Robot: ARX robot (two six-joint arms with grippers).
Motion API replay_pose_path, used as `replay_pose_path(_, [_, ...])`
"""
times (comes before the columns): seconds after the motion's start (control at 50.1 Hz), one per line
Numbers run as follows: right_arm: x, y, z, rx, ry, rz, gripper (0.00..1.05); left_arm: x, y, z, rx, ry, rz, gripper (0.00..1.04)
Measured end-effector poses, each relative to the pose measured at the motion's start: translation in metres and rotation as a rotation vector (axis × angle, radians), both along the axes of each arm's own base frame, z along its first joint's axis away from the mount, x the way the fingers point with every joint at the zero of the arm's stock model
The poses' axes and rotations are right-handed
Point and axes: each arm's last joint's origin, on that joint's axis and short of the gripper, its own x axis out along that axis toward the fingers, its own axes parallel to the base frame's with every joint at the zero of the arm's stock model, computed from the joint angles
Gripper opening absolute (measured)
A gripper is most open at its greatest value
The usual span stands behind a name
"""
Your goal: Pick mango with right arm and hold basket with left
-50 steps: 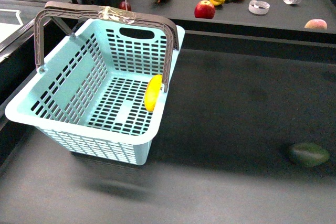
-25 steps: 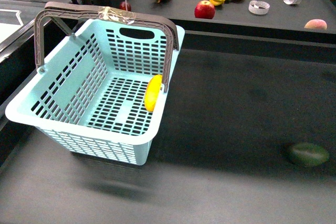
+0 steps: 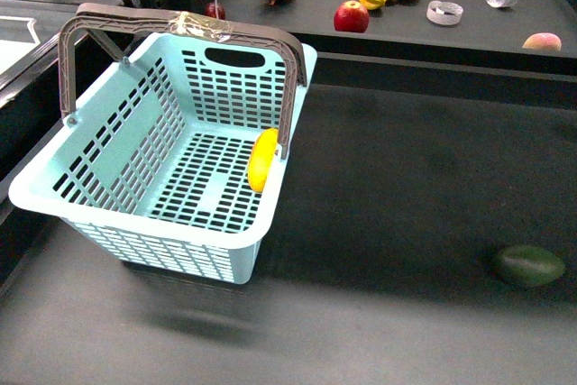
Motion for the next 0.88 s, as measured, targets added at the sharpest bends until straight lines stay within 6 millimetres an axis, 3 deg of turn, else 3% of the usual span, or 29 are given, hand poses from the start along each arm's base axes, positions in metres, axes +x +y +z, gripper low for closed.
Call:
replay_pose_path(0.598, [0.0,0.0,0.0,0.0,0.0,0.0,0.96,-0.024,0.0,-0.003,0.0,0.009,-0.001,0.04])
replay_pose_path(0.877, [0.0,0.0,0.0,0.0,0.0,0.0,0.96,-0.024,0.0,-0.003,0.001,0.005,0.0,0.04])
